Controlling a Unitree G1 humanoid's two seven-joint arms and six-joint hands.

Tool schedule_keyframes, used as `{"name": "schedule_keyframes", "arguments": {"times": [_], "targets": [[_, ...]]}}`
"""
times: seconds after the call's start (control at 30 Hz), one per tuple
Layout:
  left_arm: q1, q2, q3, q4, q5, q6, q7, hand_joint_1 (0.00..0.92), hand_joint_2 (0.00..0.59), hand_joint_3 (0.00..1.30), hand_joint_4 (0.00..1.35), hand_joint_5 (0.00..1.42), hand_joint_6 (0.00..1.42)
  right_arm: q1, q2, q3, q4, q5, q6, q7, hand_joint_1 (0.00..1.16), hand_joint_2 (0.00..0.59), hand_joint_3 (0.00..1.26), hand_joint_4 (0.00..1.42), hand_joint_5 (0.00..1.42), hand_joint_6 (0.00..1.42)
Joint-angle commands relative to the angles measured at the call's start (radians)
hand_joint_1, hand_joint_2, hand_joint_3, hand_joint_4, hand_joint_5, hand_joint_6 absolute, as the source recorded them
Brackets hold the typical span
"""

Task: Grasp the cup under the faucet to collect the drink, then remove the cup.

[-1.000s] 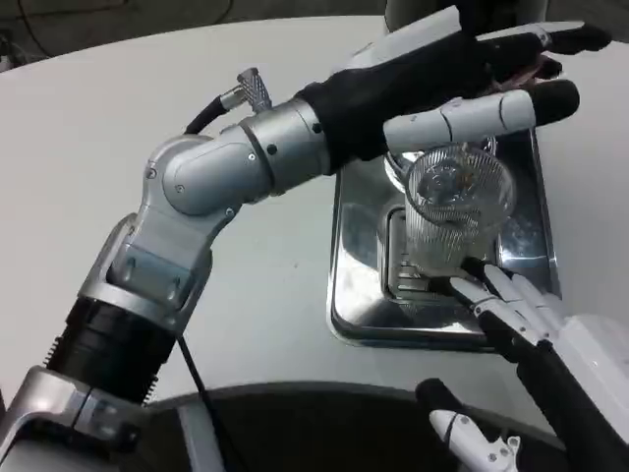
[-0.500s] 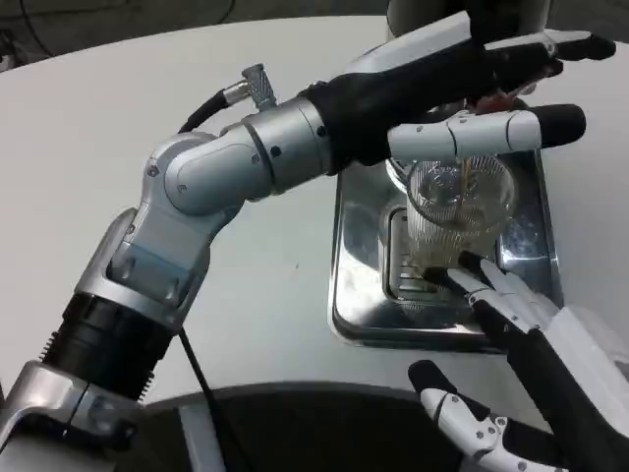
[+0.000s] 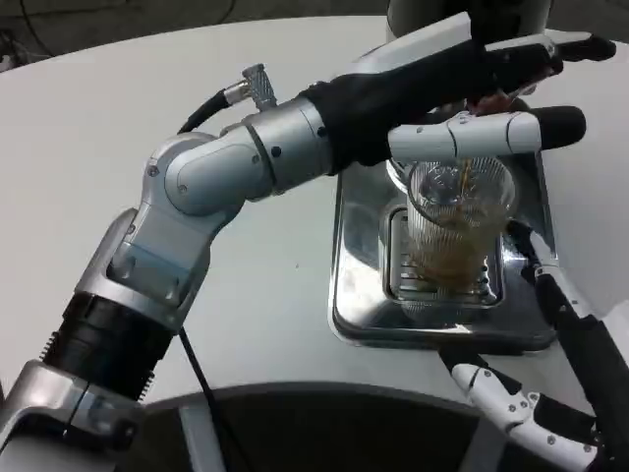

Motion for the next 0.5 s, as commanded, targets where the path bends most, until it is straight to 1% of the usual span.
{"name": "schedule_keyframes", "arguments": {"times": [0.03, 0.1, 0.3, 0.37, 0.5], "targets": [[0.042, 0.001, -0.041, 0.015, 0.041, 0.016, -0.034, 0.000, 0.093, 0.11, 0.00, 0.06, 0.08, 0.017, 0.018, -0.013, 0.032, 0.046, -0.026, -0.065, 0.50, 0.300, 0.00, 0.03, 0.09, 0.00], [0.043, 0.001, -0.039, 0.012, 0.040, 0.015, -0.032, 0.000, 0.094, 0.11, 0.00, 0.06, 0.08, 0.013, 0.021, -0.018, 0.050, 0.056, -0.030, -0.088, 0.54, 0.283, 0.00, 0.03, 0.10, 0.00], [0.042, 0.002, -0.036, 0.008, 0.037, 0.013, -0.028, 0.000, 0.095, 0.11, 0.00, 0.06, 0.09, -0.012, 0.018, -0.030, 0.098, 0.090, -0.028, -0.127, 0.56, 0.278, 0.00, 0.02, 0.10, 0.00], [0.042, 0.002, -0.035, 0.008, 0.037, 0.013, -0.027, 0.000, 0.095, 0.11, 0.00, 0.06, 0.09, -0.040, 0.015, -0.040, 0.133, 0.113, -0.028, -0.140, 0.58, 0.269, 0.00, 0.02, 0.10, 0.00], [0.043, 0.004, -0.034, 0.007, 0.035, 0.012, -0.026, 0.000, 0.095, 0.11, 0.01, 0.06, 0.09, -0.083, 0.008, -0.057, 0.193, 0.154, -0.054, -0.169, 0.60, 0.253, 0.00, 0.02, 0.10, 0.00]]}}
